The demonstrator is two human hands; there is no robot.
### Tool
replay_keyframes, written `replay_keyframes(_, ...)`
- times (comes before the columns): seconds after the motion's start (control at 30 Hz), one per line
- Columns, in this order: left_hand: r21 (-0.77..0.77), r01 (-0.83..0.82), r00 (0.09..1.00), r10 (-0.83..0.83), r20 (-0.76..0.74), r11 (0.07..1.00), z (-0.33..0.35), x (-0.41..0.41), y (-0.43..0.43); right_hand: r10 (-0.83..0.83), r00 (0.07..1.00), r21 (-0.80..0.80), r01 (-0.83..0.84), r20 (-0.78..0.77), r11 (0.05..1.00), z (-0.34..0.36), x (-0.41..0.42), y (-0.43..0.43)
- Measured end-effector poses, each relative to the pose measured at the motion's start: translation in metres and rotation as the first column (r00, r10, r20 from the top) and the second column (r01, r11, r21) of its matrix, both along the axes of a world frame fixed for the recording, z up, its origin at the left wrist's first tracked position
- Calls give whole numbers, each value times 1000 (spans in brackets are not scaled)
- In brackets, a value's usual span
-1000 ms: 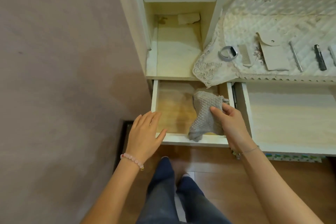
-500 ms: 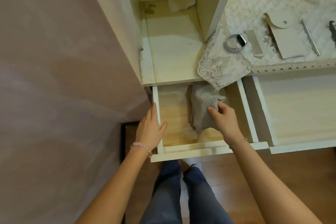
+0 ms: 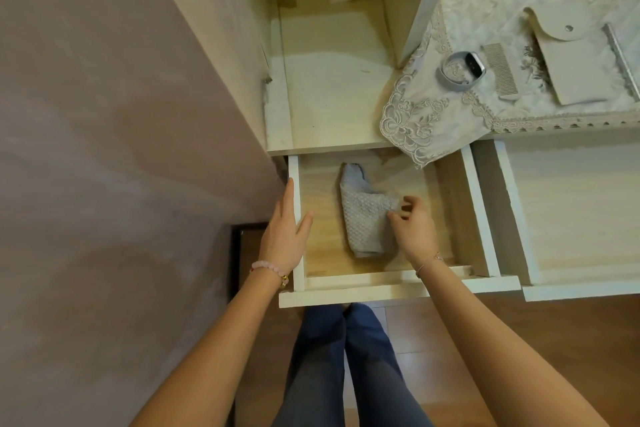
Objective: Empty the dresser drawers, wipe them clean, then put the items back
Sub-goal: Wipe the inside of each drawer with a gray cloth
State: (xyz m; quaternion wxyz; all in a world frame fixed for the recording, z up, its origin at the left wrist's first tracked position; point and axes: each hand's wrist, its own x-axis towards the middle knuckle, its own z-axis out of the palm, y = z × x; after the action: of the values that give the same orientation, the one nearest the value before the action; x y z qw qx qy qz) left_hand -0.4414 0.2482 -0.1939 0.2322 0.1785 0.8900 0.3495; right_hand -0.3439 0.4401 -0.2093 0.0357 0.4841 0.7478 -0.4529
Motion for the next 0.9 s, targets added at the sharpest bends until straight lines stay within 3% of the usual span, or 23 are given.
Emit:
replay_keyframes(0.07, 51, -53, 998, 52, 20, 997, -5, -1, 2, 153, 988, 303, -139, -24, 943, -1, -2, -3)
replay_keyframes(0.13, 75, -83, 996, 80, 39, 994, -8, -3, 5, 353, 934, 450, -292, -55, 844, -4, -8, -9)
replay_keyframes(0.23, 117, -131, 990, 123, 74, 984, -10, -9, 10, 567, 822, 467, -521, 51, 714, -15, -19, -21)
replay_keyframes(0.33, 194, -188, 978, 166, 127, 963, -11, -8, 14, 634, 748, 392, -653, 197, 648, -30, -24, -27)
replay_keyframes(0.5, 237, -263, 957, 221, 189, 935, -12, -2, 16, 647, 737, 386, -665, 197, 639, -45, -10, -24)
replay_keyframes(0.67, 235, -286, 953, 250, 172, 929, -12, 5, 16, 650, 730, 479, -657, 212, 582, -46, -8, -29)
replay_keyframes(0.9, 207, -279, 958, 257, 124, 938, -12, 9, 16, 635, 766, 503, -591, 103, 631, -45, -7, -24)
